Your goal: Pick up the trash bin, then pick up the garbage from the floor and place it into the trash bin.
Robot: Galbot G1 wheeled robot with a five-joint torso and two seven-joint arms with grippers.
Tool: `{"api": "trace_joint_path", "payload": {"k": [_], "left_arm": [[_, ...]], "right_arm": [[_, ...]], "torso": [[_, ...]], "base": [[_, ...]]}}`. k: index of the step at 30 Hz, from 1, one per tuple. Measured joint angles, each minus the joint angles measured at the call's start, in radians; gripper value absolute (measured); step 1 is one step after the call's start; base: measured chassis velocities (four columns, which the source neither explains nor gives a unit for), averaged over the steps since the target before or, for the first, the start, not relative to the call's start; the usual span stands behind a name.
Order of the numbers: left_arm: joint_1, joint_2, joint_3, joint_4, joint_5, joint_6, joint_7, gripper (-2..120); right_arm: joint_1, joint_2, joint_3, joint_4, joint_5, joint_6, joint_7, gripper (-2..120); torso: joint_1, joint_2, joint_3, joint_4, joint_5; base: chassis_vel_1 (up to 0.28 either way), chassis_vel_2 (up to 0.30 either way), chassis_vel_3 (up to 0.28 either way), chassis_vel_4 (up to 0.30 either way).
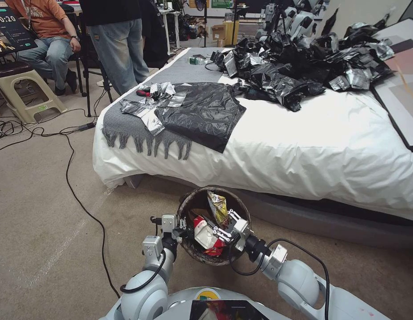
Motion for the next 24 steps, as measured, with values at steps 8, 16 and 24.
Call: {"api": "trace_joint_path", "payload": {"k": [8, 16, 24], "left_arm": [[-0.005, -0.003, 0.002, 0.004, -0.003, 0.000, 0.000, 2], [-0.006, -0.003, 0.002, 0.005, -0.005, 0.000, -0.001, 2], [-0.005, -0.005, 0.002, 0.001, -0.005, 0.000, -0.002, 2]], "right_arm": [[-0.007, -0.004, 0.017, 0.007, 0.002, -0.001, 0.014, 90], [-0.014, -0.023, 0.047, 0.012, -0.017, -0.018, 0.031, 100], [-0.021, -0.044, 0.076, 0.016, -0.163, -0.104, 0.097, 100]], "torso": [[0.000, 0.000, 0.000, 0.0000, 0.0000], [0.000, 0.000, 0.000, 0.0000, 0.0000], [0.000, 0.000, 0.000, 0.0000, 0.0000]], "base": [[0.000, 0.000, 0.000, 0.000], [0.000, 0.000, 0.000, 0.000], [0.000, 0.000, 0.000, 0.000]]}}
